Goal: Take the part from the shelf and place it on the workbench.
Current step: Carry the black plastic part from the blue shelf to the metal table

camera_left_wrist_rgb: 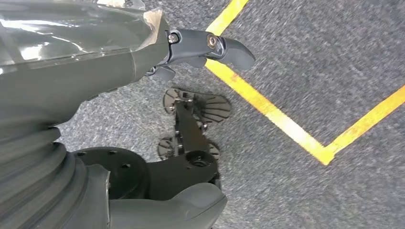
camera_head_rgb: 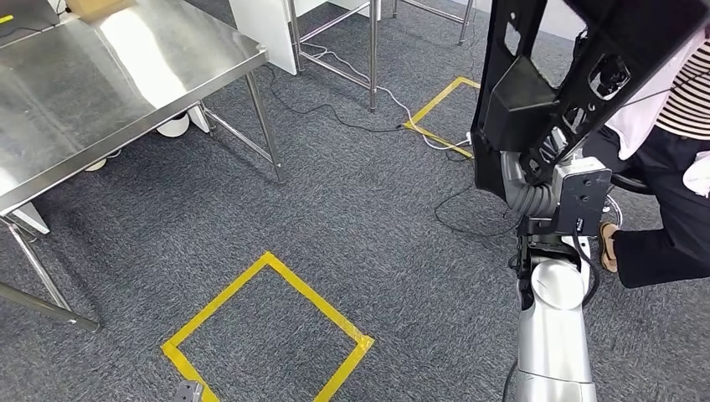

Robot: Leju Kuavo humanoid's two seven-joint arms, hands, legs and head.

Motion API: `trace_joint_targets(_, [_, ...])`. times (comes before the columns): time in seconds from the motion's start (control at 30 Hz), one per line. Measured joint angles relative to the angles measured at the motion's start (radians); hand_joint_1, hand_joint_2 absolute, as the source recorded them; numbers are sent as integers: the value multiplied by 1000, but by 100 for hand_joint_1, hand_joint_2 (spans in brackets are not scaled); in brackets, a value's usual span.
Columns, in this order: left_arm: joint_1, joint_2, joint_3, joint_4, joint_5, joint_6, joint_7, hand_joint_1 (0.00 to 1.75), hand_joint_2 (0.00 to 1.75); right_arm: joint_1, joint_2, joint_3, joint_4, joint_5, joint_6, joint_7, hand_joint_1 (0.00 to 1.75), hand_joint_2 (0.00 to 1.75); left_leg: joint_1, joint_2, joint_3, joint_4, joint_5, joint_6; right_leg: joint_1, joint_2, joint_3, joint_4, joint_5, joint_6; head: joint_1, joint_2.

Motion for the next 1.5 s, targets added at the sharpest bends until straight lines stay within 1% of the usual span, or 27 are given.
trace_joint_targets(0.03, [0, 0, 0, 0, -1, 0, 0, 0, 175, -1, 0, 0, -1, 0, 0, 1, 175, 175, 0, 25, -13, 28, -18, -3, -1, -8, 0, -1, 2, -8, -2, 0])
trace_joint_targets(0.1, [-3, 0, 0, 0, -4, 0, 0, 0, 175, 0, -1, -1, -3, 0, 0, 3, 175, 175, -1, 76, -65, 145, -82, -7, 6, -27, 0, -2, 2, -20, -6, 0])
trace_joint_targets(0.17, [-6, 0, -1, 0, -6, -1, 1, 0, 175, 1, -4, -2, -3, 1, 0, 6, 175, 175, -1, 88, -118, 263, -129, -7, 14, -48, -1, -2, 1, -25, -6, 0])
trace_joint_targets(0.2, [-6, 1, -1, 0, -6, -1, 2, 0, 175, 1, -5, -3, -3, 1, 0, 7, 175, 175, -1, 89, -124, 279, -129, -5, 17, -59, -1, -2, 0, -26, -7, 0])
trace_joint_targets(0.23, [-6, 1, -1, 0, -7, -1, 3, 0, 175, 1, -6, -3, -3, 2, 0, 8, 175, 175, -2, 92, -108, 254, -111, 0, 20, -69, 0, -2, 0, -27, -7, 0])
trace_joint_targets(0.27, [-7, 2, -1, 0, -7, -1, 3, 0, 175, 0, -6, -3, -4, 2, 0, 8, 175, 175, -5, 101, -73, 195, -82, 7, 23, -79, 1, -2, -1, -28, -7, 0])
trace_joint_targets(0.33, [-11, 4, -1, -1, -7, -1, 4, 0, 175, -4, -6, -3, -7, 3, 1, 10, 175, 175, -19, 146, 1, 62, -40, 27, 29, -98, 3, -2, -3, -28, -6, 0])
trace_joint_targets(0.4, [-16, 6, -1, -1, -7, 0, 4, 0, 175, -10, -6, -2, -10, 4, 2, 14, 175, 175, -32, 170, 28, 6, -32, 38, 35, -116, 3, -2, -5, -26, -6, 0])
trace_joint_targets(0.47, [-17, 6, -1, -1, -7, 0, 5, 0, 175, -13, -5, -1, -11, 5, 3, 16, 175, 175, -31, 147, 26, -1, -26, 43, 37, -133, 2, -2, -8, -20, -6, 0])
trace_joint_targets(0.5, [-16, 5, 0, -1, -6, 1, 5, 0, 175, -15, -5, -1, -12, 6, 3, 17, 175, 175, -28, 136, 29, -8, -21, 46, 37, -124, 0, 6, -14, -16, -5, 0])
trace_joint_targets(0.53, [-16, 5, 0, -1, -6, 0, 2, 0, 175, -18, -6, -1, -13, 7, 3, 16, 175, 175, -24, 125, 31, -14, -15, 51, 36, -104, -10, 28, -27, -13, -5, 0])
trace_joint_targets(0.6, [-22, 3, 0, -1, -5, -1, -8, 0, 175, -22, -9, -1, -15, 12, 2, 15, 175, 175, -19, 102, 34, -20, -8, 57, 30, -51, -55, 129, -73, -14, -3, 0])
trace_joint_targets(0.67, [-33, 2, 0, -1, -4, -1, -12, 0, 175, -26, -13, -1, -21, 17, 3, 28, 175, 175, -17, 74, 31, -20, -6, 58, 25, -31, -113, 247, -114, -11, -1, 0])
trace_joint_targets(0.7, [-39, 1, 0, -1, -4, 2, -10, 0, 175, -28, -15, -1, -27, 18, 4, 38, 175, 175, -16, 58, 30, -19, -5, 58, 23, -29, -125, 271, -116, -5, -1, 0])
trace_joint_targets(0.73, [-42, 0, 0, -1, -4, 5, -6, 0, 175, -31, -17, -1, -35, 19, 5, 46, 175, 175, -15, 44, 31, -18, -5, 56, 19, -27, -120, 257, -103, 4, -1, 0])
trace_joint_targets(0.8, [-47, -1, 0, -1, -4, 14, -2, 0, 175, -39, -20, -1, -49, 19, 6, 52, 175, 175, -10, 17, 31, -14, -6, 50, 8, -7, -66, 133, -45, 26, 0, 0])
trace_joint_targets(0.83, [-50, -1, 0, -1, -4, 21, 0, 0, 175, -42, -22, -1, -53, 19, 8, 52, 175, 175, -10, 6, 28, -10, -8, 44, 4, 9, -36, 70, -22, 32, 0, 0])
trace_joint_targets(0.87, [-52, 0, 0, -1, -5, 30, 2, 0, 175, -45, -24, -1, -57, 20, 8, 54, 175, 175, -10, -5, 24, -6, -8, 37, 1, 23, -16, 25, -6, 32, 1, 0])
trace_joint_targets(0.93, [-54, 0, 0, -1, -7, 45, 5, 0, 175, -46, -27, 0, -59, 21, 9, 57, 175, 175, -12, -17, 16, -2, -6, 27, 4, 30, -6, 4, -2, 22, 1, 0])
trace_joint_targets(1.1, [-51, 0, 0, -1, -9, 55, 7, 0, 175, -46, -28, -1, -60, 21, 10, 59, 175, 175, -9, -27, 11, -5, -2, 19, 4, 19, -8, 5, 0, 13, 0, 0])
trace_joint_targets(1.13, [-49, 0, 0, -1, -14, 83, 4, 0, 175, -44, -30, -2, -60, 20, 6, 58, 175, 175, -9, -1, -9, 35, -24, 13, 4, 6, -7, 4, 0, 3, -2, 0])
trace_joint_targets(1.23, [-38, -5, -1, -1, -35, 199, -43, 0, 175, -23, -37, -3, -48, 13, -13, 42, 175, 175, -8, 88, -117, 252, -119, -1, 10, -47, -2, 2, -3, -25, -12, 0])
trace_joint_targets(1.27, [-36, -7, -1, -1, -38, 217, -59, 0, 175, -18, -39, -3, -43, 14, -18, 38, 175, 175, -7, 90, -124, 264, -113, 0, 12, -57, -1, 2, -5, -26, -12, 0])
trace_joint_targets(1.33, [-39, -10, -1, -3, -41, 232, -80, 0, 175, -19, -40, -2, -37, 22, -26, 38, 175, 175, -8, 95, -68, 155, -52, 9, 13, -70, 2, 2, -7, -28, -12, 0])
trace_joint_targets(1.4, [-53, -13, -1, -7, -40, 234, -95, 0, 175, -32, -40, -1, -41, 23, -32, 48, 175, 175, -14, 104, -7, 39, -15, 18, 18, -80, 0, 2, -8, -26, -11, 0])
trace_joint_targets(1.43, [-62, -15, -1, -10, -39, 236, -98, 0, 175, -40, -40, 0, -45, 18, -32, 56, 175, 175, -17, 107, 5, 13, -12, 21, 20, -84, -2, 2, -8, -24, -11, 0])
trace_joint_targets(1.5, [-78, -19, -1, -13, -38, 243, -97, 0, 175, -51, -40, 0, -57, 3, -27, 72, 175, 175, -23, 104, 7, 4, -14, 26, 23, -91, -1, 0, -8, -16, -11, 0])
